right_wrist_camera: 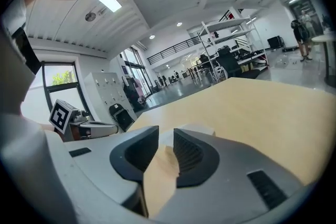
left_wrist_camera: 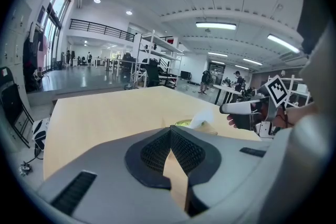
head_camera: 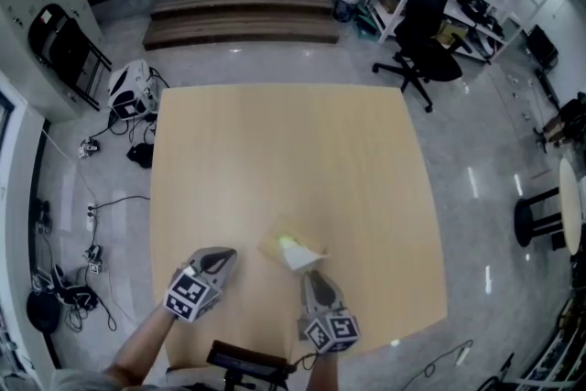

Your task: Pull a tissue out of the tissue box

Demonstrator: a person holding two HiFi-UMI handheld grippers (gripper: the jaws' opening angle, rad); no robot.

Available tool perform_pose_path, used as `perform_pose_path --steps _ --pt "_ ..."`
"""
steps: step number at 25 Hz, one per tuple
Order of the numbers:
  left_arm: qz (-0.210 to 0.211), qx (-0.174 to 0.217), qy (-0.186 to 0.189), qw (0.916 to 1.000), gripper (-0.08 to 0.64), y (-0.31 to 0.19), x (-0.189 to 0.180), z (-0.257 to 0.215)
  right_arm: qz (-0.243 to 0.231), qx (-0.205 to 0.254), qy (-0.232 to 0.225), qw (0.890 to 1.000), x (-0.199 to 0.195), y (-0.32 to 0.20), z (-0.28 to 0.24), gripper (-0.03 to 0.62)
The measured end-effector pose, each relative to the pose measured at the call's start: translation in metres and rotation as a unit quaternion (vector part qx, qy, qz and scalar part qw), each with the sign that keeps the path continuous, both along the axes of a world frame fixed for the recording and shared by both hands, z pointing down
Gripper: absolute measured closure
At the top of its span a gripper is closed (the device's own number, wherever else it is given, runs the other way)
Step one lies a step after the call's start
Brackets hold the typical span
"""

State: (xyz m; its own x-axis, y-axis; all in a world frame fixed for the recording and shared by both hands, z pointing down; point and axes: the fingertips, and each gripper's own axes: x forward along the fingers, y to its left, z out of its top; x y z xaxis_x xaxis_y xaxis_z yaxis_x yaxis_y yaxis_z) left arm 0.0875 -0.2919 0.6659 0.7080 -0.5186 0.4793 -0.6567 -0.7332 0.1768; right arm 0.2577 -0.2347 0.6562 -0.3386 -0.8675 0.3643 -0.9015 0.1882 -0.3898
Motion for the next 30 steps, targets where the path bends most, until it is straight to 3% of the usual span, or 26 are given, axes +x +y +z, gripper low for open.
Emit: perform_pose_path --steps 3,6,27,30 --pt "-0.003 -0.003 0.005 1.0000 0.554 -0.001 0.000 -0.001 -0.014 -0.005 -0.005 1.000 -0.003 -0.002 0.008 0.466" --pt "-0.001 -0.008 0.003 1.0000 0.554 -0.001 -0.001 -0.001 -0.023 -0.012 -0.003 1.000 -0.009 -0.005 0.013 0.454" --pt "-0.025 -0.023 -0.002 0.9994 0.554 -0.008 -0.013 0.011 -0.046 -0.049 0.056 0.996 -0.016 -0.022 0.027 0.458" --pt "-0.027 -0.023 -0.002 0.9994 0.554 -0.009 -0.016 0.012 -0.040 -0.050 0.067 0.996 -0.015 -0.024 0.028 0.522"
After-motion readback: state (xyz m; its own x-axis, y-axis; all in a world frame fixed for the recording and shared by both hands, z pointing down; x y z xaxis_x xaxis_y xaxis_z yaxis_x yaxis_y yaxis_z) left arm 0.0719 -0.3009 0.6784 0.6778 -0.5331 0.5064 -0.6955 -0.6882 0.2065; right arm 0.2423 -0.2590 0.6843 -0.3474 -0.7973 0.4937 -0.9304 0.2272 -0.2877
